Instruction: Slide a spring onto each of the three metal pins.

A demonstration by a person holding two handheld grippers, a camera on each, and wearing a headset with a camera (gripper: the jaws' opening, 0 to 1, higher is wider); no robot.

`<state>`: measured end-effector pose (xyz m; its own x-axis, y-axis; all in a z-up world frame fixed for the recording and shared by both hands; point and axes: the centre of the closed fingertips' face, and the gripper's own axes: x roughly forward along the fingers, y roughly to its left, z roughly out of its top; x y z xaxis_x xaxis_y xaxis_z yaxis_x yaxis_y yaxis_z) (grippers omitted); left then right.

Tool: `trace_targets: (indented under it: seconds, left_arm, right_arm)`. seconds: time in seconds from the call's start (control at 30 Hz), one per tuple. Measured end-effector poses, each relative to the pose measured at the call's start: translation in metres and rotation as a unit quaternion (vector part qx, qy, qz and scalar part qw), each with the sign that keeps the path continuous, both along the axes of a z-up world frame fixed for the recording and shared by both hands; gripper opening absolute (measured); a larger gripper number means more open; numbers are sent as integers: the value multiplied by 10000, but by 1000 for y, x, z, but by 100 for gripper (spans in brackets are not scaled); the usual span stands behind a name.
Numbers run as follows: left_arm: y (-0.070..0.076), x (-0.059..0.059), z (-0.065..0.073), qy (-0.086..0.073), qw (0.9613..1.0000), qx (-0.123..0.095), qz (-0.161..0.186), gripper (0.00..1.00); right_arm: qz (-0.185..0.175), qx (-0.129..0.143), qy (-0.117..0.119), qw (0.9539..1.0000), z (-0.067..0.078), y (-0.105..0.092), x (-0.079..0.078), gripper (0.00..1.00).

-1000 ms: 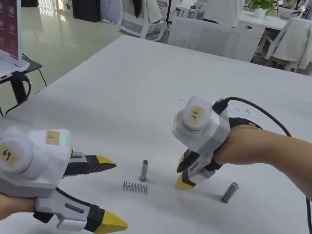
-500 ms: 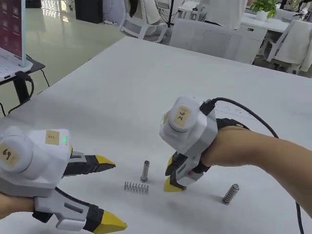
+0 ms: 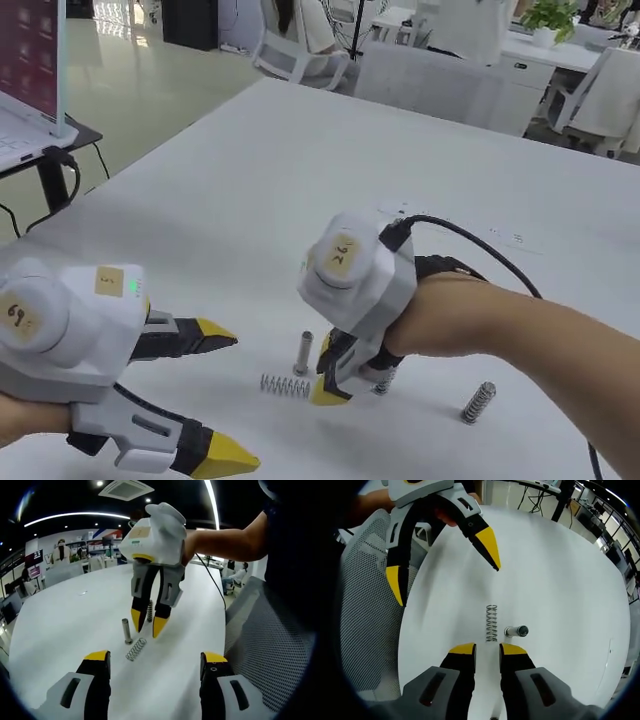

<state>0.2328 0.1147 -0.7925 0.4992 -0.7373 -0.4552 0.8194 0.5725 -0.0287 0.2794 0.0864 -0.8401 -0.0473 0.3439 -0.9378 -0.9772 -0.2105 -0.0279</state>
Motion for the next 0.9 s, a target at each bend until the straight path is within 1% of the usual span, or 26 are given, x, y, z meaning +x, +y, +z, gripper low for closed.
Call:
trace_targets:
  seconds: [0.23,0.6,0.83,0.87,0.9]
  left_arm:
    - [2,-1,-1,6,10000,6,18,68]
    - [6,-1,-2,24,10000,4,57,67]
    - [6,0,-2,34,10000,-1,66,66]
    - [6,0,-2,32,10000,-2,67,66]
    - [6,0,-2,36,10000,-9,65,66]
  right_arm:
    - [-15,6,-26,10000,-6,6,1,15]
    - [-56,-33,-45,10000,-16,9,1,13]
    - [58,-146,-137,9998,-23,7,1,11]
    - [30,-108,-122,9999,-22,8,0,9]
    - [50,-109,-159,9998,-22,8,1,9]
